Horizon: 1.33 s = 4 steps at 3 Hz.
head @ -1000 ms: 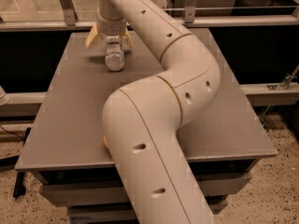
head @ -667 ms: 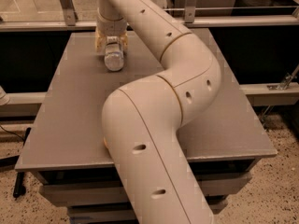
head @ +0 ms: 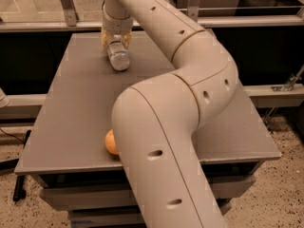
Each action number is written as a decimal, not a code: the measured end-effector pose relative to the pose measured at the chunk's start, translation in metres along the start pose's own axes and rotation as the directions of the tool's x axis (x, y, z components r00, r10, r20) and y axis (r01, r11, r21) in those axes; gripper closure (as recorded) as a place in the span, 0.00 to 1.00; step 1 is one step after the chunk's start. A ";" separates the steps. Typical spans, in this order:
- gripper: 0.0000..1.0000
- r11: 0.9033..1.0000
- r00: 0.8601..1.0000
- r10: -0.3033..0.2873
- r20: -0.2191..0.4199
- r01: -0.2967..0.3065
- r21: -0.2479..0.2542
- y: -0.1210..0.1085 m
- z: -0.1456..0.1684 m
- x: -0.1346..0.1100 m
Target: Place blue plastic bottle upright
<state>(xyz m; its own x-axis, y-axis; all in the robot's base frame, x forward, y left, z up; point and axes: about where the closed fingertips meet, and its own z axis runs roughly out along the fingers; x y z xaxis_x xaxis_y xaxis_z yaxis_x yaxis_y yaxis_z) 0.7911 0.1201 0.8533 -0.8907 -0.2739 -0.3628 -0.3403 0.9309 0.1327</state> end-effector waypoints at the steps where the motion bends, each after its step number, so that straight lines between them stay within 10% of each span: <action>1: 1.00 0.995 0.993 -0.061 0.106 0.069 -0.078 -0.006 -0.022 -0.007; 2: 1.00 0.963 0.958 -0.126 0.258 0.180 -0.198 -0.014 -0.049 -0.004; 4: 1.00 0.851 0.841 -0.093 0.533 0.345 -0.396 -0.025 -0.102 0.040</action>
Offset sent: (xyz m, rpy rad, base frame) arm -0.0377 -0.0656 0.0806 0.4743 -0.4103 0.3599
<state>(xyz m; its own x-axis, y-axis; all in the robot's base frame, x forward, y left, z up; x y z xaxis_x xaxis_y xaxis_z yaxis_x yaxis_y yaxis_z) 0.7337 0.0611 0.9293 -0.5570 -0.1885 -0.8089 -0.7166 0.6014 0.3533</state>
